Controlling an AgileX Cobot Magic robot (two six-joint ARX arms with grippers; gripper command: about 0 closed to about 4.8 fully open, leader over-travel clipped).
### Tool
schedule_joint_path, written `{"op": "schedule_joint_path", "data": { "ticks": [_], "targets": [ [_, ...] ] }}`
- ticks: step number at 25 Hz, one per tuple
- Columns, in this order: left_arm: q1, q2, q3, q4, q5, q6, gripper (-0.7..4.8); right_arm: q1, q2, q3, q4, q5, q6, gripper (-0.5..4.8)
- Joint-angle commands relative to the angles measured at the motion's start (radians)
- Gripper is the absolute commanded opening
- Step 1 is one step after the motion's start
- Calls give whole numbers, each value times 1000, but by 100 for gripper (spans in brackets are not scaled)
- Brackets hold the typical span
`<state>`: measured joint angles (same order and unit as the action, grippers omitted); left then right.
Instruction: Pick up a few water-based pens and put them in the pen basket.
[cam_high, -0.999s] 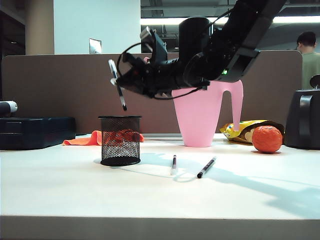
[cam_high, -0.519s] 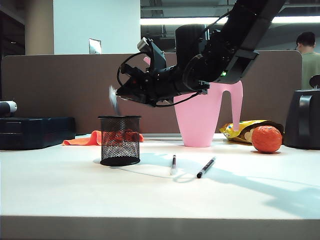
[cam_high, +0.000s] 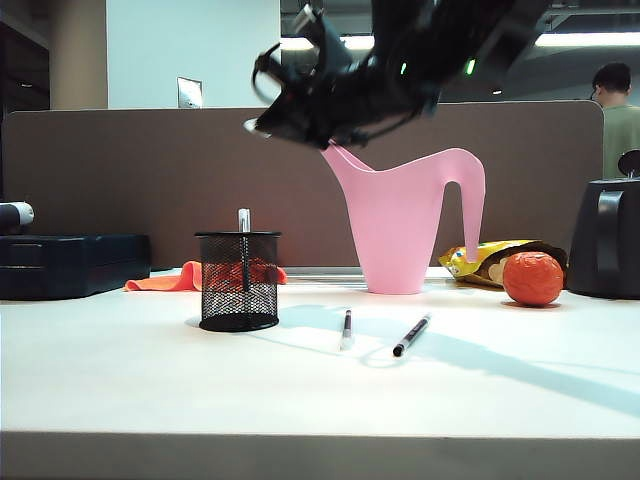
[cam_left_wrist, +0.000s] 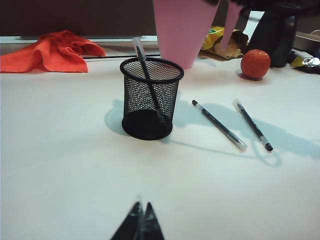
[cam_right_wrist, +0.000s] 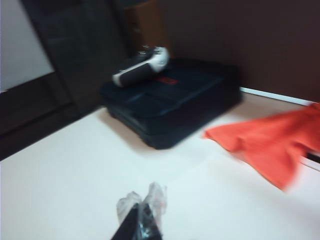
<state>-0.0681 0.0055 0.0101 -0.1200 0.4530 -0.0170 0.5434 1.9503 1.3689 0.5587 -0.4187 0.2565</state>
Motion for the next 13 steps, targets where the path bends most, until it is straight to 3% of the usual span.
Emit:
{"op": "schedule_joint_path", "data": {
  "ticks": [1,8,10,13],
  "targets": [
    [0,1,2,10,4,2,-4,-7,-72,6,-218,136,-7,-9],
    [0,1,2,10,4,2,-4,-26,-177,6,-747,418,19,-9],
    [0,1,2,10,4,2,-4,-25,-172,5,-877,454,21,-9],
    [1,1,2,10,4,2,-4,-24,-156,3,-940,484,22,-8]
  ]
}}
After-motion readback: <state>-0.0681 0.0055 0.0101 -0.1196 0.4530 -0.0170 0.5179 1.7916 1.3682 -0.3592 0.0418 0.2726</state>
